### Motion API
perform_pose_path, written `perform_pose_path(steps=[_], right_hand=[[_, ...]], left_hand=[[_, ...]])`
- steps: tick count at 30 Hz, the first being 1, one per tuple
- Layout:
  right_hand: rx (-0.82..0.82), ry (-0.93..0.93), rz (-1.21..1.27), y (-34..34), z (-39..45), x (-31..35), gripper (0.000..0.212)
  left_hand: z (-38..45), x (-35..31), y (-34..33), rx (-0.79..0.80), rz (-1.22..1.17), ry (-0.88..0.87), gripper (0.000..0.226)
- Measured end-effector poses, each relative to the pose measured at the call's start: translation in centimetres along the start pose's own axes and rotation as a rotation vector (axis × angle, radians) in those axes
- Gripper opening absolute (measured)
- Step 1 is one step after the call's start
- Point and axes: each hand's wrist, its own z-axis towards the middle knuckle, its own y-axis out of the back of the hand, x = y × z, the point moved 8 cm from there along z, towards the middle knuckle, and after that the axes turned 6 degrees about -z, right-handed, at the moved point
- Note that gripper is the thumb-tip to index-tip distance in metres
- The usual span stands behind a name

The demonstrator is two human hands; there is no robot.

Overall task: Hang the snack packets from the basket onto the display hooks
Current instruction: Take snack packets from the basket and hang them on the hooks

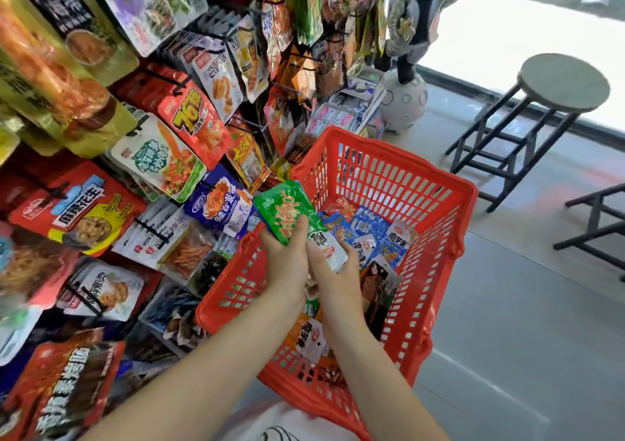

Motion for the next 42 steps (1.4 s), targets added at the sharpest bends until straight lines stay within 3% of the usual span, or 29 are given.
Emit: perform_pose_path(steps=[3, 8, 9, 12, 15, 18, 20, 23, 26, 29, 32, 34, 36, 39, 42], right_hand=[[-0.032, 0.065, -0.006, 0.5, 0.6, 0.5, 0.048], [0.039, 0.106, -0.055, 4.2, 1.9, 3.1, 0.053], [0.053, 0.127, -0.098, 5.0, 2.2, 3.7, 0.049], [0.097, 0.152, -0.195, 6.1, 2.9, 5.1, 0.045], [0.13, 0.146, -0.167, 6.1, 2.9, 5.7, 0.048], [0.12, 0.178, -0.204, 6.1, 2.9, 6.1, 0.048], [0.115, 0.195, -0.289, 6.0, 2.8, 6.1, 0.047], [0.189, 0.153, -0.391, 6.0, 3.0, 5.4, 0.043], [0.387, 0.067, -0.35, 5.1, 2.9, 4.4, 0.043], [0.543, 0.026, -0.378, 4.1, 2.6, 3.6, 0.041], [0.625, -0.018, -0.316, 3.6, 2.5, 3.3, 0.042], [0.619, -0.044, -0.286, 3.5, 2.9, 3.0, 0.052], [0.507, -0.063, -0.25, 3.9, 3.7, 3.0, 0.074], [0.223, -0.023, -0.065, 3.6, 3.4, 3.8, 0.085], [0.109, 0.039, -0.089, 0.9, 0.8, 5.1, 0.117]], left_hand=[[-0.4, -0.8, -1.0, 0.097, -0.007, -0.035, 0.052], [1.2, -1.3, -0.2, 0.204, 0.07, 0.073, 0.024], [1.3, -1.2, 0.1, 0.213, 0.121, 0.092, 0.03], [1.2, -1.3, 0.3, 0.211, 0.122, 0.074, 0.094], [0.9, -3.3, 0.6, 0.153, 0.289, -0.113, 0.102], [1.0, -4.9, 0.3, 0.191, 0.5, -0.289, 0.112], [0.9, -6.0, -0.2, 0.209, 0.746, -0.449, 0.122], [1.1, -6.3, -2.0, 0.409, 1.144, -0.589, 0.117], [1.6, -5.2, -2.8, 0.707, 1.372, -0.395, 0.104], [1.4, -3.6, -2.4, 0.961, 1.55, -0.037, 0.082], [0.6, -2.5, -2.2, 1.062, 1.454, 0.167, 0.058], [0.4, -2.3, -1.9, 1.025, 1.351, 0.197, 0.061], [0.4, -2.2, -1.7, 0.956, 1.252, 0.174, 0.055], [-0.1, -2.7, -1.3, 0.773, 0.962, 0.166, 0.039], [-0.8, -3.8, -1.2, 0.638, 0.614, 0.097, 0.04]])
